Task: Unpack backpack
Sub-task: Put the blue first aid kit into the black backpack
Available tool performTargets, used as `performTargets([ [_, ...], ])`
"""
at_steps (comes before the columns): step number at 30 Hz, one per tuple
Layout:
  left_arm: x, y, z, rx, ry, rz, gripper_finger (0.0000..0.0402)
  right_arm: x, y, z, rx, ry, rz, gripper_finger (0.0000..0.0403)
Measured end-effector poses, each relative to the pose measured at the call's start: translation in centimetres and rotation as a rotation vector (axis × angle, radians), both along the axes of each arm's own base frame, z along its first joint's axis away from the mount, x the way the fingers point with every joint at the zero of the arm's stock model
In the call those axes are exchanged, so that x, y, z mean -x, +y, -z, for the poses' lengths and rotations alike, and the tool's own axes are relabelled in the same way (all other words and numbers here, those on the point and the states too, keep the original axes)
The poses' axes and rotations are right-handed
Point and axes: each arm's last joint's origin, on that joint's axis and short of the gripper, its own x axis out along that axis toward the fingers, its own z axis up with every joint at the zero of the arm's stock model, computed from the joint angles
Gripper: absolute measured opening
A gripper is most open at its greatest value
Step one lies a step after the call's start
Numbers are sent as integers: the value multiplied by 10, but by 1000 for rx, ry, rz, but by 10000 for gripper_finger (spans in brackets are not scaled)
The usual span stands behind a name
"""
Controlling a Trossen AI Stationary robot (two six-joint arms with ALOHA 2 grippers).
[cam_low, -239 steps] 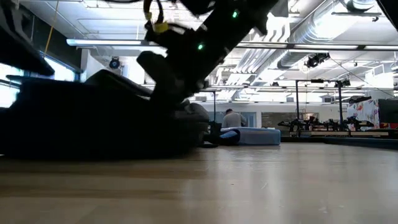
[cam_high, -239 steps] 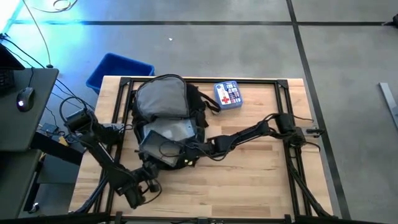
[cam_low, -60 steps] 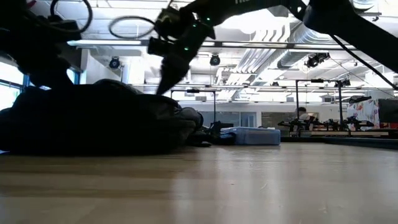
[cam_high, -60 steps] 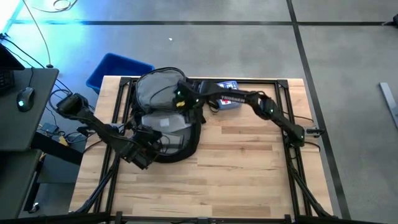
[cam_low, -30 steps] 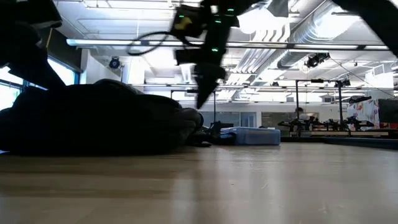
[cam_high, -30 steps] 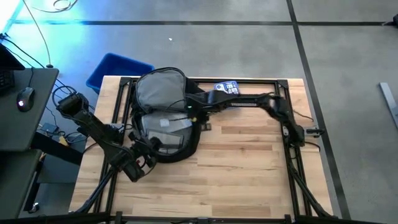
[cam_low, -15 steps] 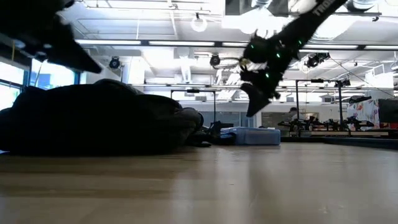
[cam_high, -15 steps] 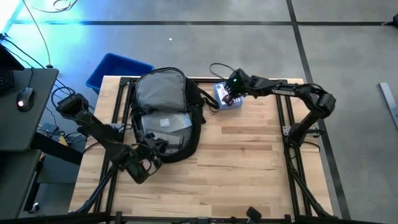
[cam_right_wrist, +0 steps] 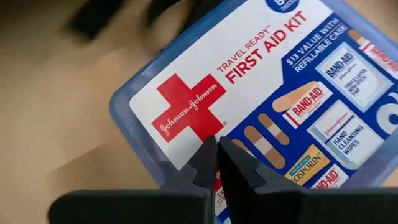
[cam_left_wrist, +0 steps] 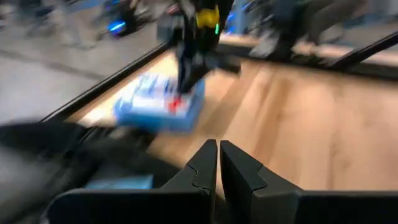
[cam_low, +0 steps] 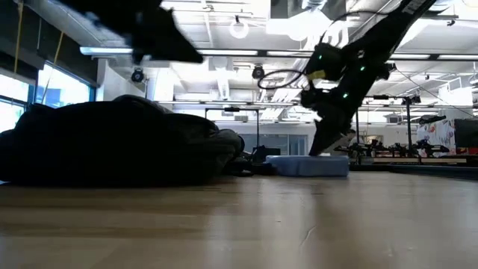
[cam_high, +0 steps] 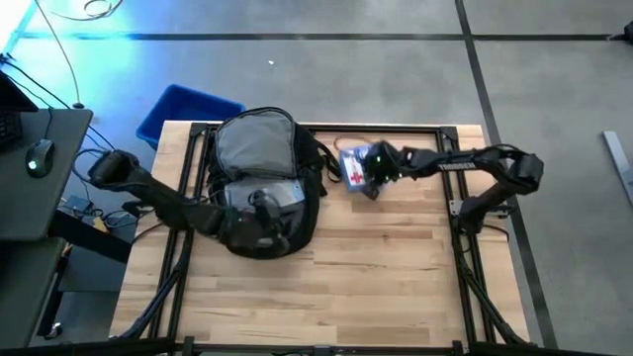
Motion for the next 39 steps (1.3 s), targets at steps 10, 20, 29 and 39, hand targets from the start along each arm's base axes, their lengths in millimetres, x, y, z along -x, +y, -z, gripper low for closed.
performTargets([
  [10,-44,39,19,-43,-16,208,0,12,96,-38,-35,-36,-290,0],
  [20,-117,41,51,-153,134,401,0,-2,152,-45,-68,-235,-234,0],
  [29,-137,42,44,-232,176,442,0,-25,191,12,-105,-127,-230,0],
  [39,-139,43,43,-211,187,490,0,-20,213,-53,112,-320,-219,0],
])
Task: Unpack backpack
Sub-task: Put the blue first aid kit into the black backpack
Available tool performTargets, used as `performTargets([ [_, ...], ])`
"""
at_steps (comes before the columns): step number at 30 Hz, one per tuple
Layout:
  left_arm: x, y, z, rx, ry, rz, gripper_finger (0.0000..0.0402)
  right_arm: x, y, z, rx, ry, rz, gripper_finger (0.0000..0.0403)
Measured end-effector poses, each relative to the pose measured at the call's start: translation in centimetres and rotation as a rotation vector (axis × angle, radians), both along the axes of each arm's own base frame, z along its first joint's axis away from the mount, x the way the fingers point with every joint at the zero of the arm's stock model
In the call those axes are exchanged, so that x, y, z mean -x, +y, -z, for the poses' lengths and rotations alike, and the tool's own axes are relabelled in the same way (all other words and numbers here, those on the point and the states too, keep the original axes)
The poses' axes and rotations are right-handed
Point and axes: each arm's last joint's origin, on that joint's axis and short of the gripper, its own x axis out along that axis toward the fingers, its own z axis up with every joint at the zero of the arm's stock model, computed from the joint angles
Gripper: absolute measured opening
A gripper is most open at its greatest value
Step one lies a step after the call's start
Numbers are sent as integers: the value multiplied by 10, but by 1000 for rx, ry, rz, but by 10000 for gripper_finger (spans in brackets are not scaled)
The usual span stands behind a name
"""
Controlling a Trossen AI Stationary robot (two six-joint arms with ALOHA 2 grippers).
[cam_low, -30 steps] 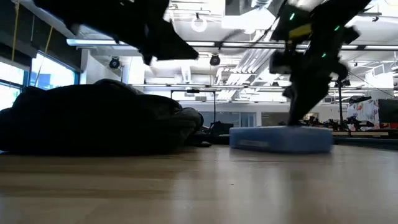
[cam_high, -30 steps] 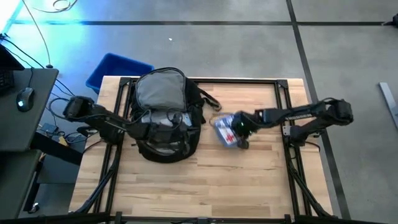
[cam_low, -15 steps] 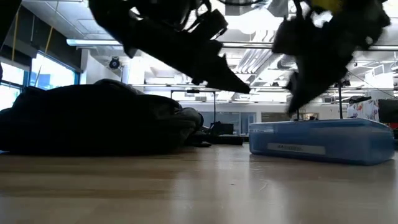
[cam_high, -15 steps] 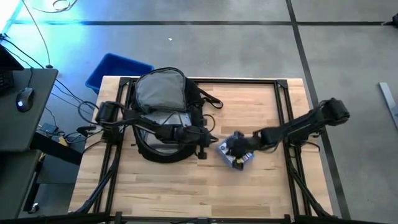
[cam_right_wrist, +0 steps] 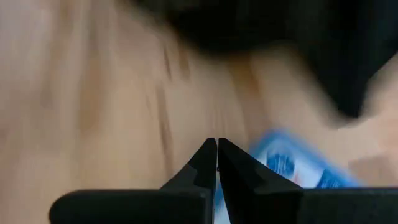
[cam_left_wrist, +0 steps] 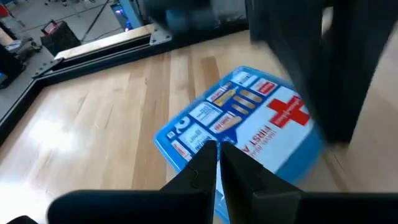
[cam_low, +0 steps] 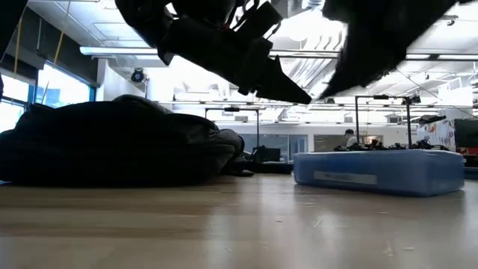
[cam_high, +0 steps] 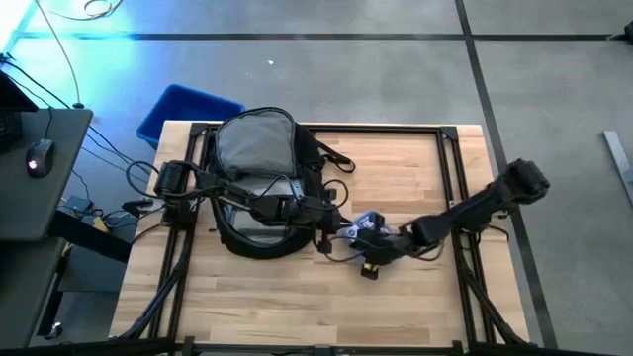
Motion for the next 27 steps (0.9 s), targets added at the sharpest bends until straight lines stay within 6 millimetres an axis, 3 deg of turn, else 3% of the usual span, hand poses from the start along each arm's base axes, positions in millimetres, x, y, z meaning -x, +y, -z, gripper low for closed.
performTargets([
  [3,1,0,2,16,25,-8,0,14,5,-13,-40,-21,20,0],
  [7,2,0,5,42,52,-1,0,34,16,-24,-237,-24,146,0],
  [12,-1,0,17,35,73,-20,0,62,38,-15,-408,79,324,0],
  [15,-5,8,30,31,77,-48,0,76,42,-5,-408,101,500,0],
  [21,-9,28,53,130,120,-33,0,82,46,27,-431,341,725,0],
  [27,-10,28,53,214,122,104,0,80,48,50,-367,449,799,0],
])
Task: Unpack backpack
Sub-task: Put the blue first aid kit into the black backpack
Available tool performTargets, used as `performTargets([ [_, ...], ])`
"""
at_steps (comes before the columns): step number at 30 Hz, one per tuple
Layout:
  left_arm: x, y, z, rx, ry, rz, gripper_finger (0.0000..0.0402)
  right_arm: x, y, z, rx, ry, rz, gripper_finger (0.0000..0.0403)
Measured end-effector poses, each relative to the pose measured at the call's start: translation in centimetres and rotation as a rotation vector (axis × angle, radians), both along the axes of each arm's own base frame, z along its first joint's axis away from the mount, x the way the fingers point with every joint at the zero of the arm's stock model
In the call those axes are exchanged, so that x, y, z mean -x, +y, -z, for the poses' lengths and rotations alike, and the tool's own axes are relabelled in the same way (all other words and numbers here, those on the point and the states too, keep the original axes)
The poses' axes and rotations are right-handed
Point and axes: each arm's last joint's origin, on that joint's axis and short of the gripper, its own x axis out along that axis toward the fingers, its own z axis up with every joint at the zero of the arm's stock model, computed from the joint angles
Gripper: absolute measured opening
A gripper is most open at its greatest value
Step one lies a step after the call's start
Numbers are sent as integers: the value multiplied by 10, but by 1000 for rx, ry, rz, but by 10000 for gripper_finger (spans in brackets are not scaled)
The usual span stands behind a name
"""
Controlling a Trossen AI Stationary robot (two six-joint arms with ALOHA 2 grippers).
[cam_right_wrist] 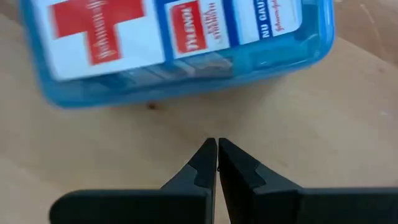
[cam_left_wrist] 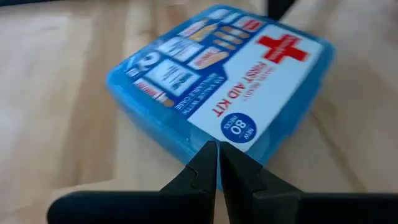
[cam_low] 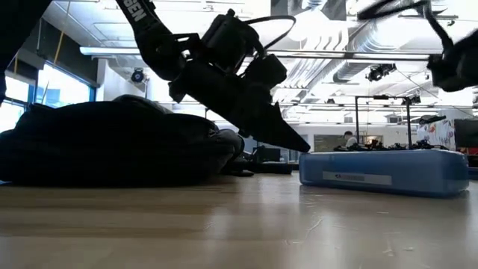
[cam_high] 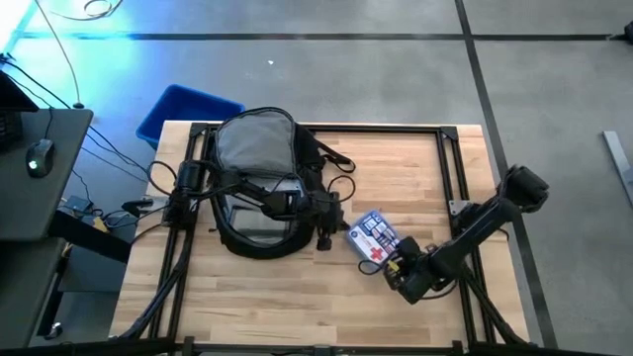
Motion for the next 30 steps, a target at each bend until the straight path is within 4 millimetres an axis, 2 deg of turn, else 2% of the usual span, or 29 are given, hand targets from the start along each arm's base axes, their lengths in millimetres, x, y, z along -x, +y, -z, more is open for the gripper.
performTargets([
  [3,1,-3,1,62,16,68,0,-6,-7,7,64,22,-22,0],
  [8,6,-11,2,163,72,216,0,-16,-23,4,192,-3,-106,0],
  [13,5,-28,-1,189,74,289,0,-18,-32,-14,172,-36,-198,0],
  [17,3,-43,-12,172,65,332,0,-12,-36,-34,132,-92,-230,10],
  [21,8,-51,-16,99,167,326,0,-2,-41,-54,92,-144,-235,53],
  [24,20,-58,-23,-116,299,238,0,5,-42,-60,73,-171,-215,107],
  [27,30,-63,-29,-345,361,96,0,14,-45,-49,8,-205,-158,167],
  [30,28,-60,-30,-376,348,56,0,20,-49,-23,-89,-283,-82,221],
])
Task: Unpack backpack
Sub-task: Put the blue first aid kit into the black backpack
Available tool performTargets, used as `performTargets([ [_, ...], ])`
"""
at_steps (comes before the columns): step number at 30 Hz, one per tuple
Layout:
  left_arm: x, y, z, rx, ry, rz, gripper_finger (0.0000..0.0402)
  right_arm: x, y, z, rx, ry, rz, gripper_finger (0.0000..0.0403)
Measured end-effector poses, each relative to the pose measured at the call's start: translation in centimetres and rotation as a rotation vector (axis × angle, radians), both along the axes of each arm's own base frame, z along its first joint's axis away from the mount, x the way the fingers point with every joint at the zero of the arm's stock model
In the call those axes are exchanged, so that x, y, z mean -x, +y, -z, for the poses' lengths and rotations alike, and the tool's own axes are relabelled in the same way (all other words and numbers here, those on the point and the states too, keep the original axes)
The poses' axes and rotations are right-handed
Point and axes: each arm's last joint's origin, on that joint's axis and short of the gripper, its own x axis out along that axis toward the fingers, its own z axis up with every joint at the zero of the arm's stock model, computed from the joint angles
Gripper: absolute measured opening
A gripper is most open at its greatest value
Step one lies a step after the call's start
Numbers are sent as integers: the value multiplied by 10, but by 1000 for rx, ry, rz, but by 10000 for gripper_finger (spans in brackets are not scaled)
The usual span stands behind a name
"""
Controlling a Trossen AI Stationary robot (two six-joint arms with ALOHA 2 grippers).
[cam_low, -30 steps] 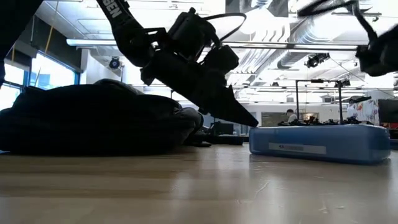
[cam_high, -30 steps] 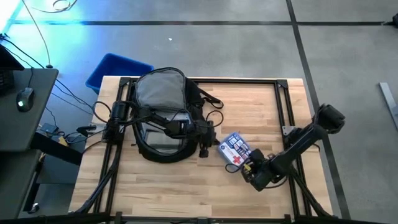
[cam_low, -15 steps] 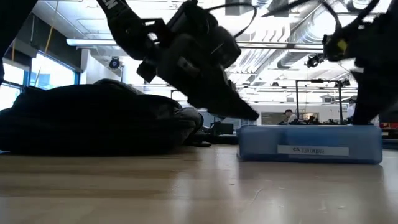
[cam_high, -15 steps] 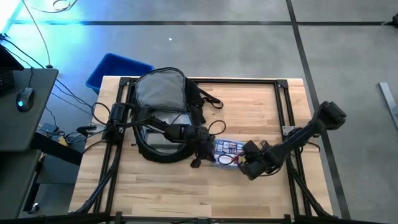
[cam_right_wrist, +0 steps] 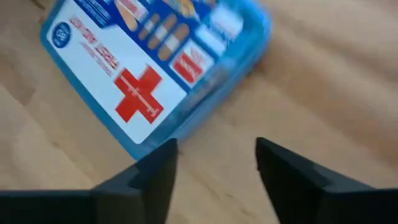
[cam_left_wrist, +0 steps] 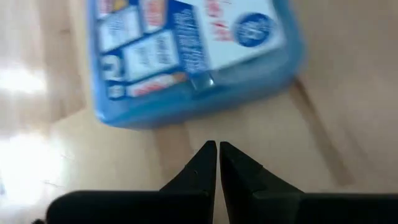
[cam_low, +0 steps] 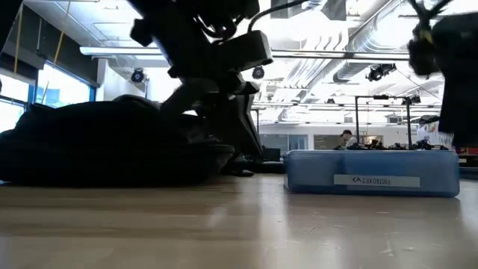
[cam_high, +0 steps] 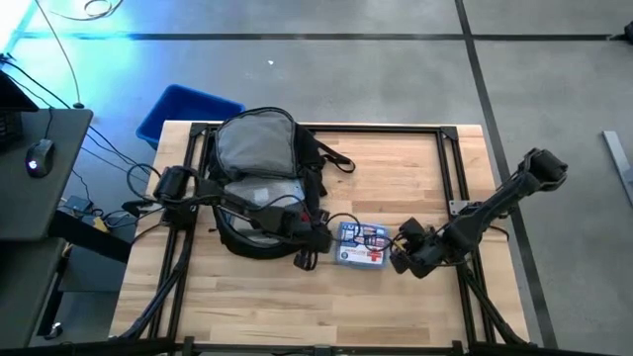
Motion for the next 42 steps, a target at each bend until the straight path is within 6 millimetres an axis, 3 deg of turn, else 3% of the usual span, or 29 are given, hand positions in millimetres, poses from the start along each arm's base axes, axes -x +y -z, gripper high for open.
performTargets([
  [5,-12,8,16,1,-48,-30,0,10,-9,42,-156,-228,129,280],
  [11,-20,10,40,23,-60,-22,0,22,-21,67,-276,-410,241,295],
  [26,-26,21,47,70,-91,-50,0,18,-24,66,-284,-510,162,296],
  [32,-27,20,47,65,-102,-55,0,16,-27,62,-194,-580,186,296],
  [34,-30,20,45,65,-127,-57,0,9,-25,52,-218,-663,234,296],
  [42,-17,15,19,22,-92,-82,0,17,-28,65,-242,-513,232,296],
])
